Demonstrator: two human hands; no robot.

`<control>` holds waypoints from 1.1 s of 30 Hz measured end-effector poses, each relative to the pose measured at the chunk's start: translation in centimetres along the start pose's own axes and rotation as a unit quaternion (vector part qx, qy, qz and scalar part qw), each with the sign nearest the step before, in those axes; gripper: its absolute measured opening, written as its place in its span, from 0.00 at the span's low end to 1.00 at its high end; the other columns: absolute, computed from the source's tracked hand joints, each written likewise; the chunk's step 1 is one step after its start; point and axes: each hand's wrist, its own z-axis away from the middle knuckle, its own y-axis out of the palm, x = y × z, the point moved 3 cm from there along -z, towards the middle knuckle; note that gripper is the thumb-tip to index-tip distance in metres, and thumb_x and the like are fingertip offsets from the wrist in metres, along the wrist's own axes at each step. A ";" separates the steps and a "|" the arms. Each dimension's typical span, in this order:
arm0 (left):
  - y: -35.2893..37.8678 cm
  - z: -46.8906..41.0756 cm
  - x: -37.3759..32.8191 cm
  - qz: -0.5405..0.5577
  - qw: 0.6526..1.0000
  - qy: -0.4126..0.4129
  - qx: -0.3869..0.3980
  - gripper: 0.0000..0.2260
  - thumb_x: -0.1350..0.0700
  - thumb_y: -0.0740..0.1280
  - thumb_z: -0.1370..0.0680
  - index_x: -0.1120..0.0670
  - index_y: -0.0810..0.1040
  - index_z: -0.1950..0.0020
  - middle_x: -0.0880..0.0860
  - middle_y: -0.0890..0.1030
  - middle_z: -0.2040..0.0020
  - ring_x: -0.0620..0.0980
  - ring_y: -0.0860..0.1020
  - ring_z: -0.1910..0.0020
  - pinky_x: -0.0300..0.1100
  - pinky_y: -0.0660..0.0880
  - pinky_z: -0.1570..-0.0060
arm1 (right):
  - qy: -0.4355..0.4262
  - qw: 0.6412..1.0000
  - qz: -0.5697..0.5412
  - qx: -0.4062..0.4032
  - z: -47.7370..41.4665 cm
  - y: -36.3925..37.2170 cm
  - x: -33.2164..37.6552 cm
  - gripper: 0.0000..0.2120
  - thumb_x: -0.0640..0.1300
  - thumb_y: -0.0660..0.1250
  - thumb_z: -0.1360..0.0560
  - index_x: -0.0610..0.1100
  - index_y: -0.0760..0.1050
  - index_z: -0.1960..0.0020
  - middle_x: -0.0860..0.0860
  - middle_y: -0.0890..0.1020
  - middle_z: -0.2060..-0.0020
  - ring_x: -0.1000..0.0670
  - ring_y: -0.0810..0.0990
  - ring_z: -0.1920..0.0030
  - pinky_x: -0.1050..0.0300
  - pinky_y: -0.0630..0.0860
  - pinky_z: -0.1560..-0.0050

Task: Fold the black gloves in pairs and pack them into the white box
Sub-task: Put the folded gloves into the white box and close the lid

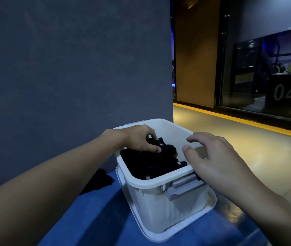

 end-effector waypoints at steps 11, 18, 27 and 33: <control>-3.3 7.6 -1.9 0.099 0.984 0.023 -0.144 0.14 0.37 0.71 0.27 0.41 0.79 0.46 0.42 0.79 0.46 0.41 0.79 0.48 0.39 0.76 0.49 | -0.062 0.994 0.077 -0.050 0.6 -1.4 2.6 0.17 0.58 0.57 0.22 0.55 0.74 0.37 0.60 0.75 0.38 0.56 0.66 0.34 0.51 0.55 0.35; -4.3 19.4 0.5 0.144 0.962 0.002 -0.231 0.11 0.42 0.72 0.26 0.44 0.82 0.47 0.43 0.82 0.51 0.39 0.80 0.51 0.36 0.74 0.55 | -0.151 0.987 0.040 -0.041 2.7 0.7 9.0 0.14 0.55 0.59 0.22 0.54 0.77 0.42 0.58 0.79 0.44 0.54 0.69 0.36 0.53 0.55 0.35; -1.6 35.9 11.0 0.138 0.932 -0.164 -0.291 0.08 0.48 0.70 0.23 0.46 0.81 0.45 0.42 0.82 0.53 0.35 0.80 0.52 0.36 0.76 0.52 | -0.314 0.942 -0.031 0.112 8.3 12.0 21.7 0.11 0.53 0.59 0.21 0.53 0.77 0.45 0.59 0.79 0.51 0.54 0.71 0.42 0.53 0.60 0.36; 0.7 44.5 16.7 0.095 0.907 -0.276 -0.303 0.07 0.53 0.69 0.21 0.48 0.81 0.44 0.42 0.81 0.50 0.39 0.79 0.48 0.29 0.70 0.54 | -0.294 0.926 -0.063 0.228 10.4 19.8 27.1 0.12 0.53 0.60 0.21 0.53 0.75 0.40 0.59 0.80 0.47 0.54 0.74 0.42 0.54 0.62 0.37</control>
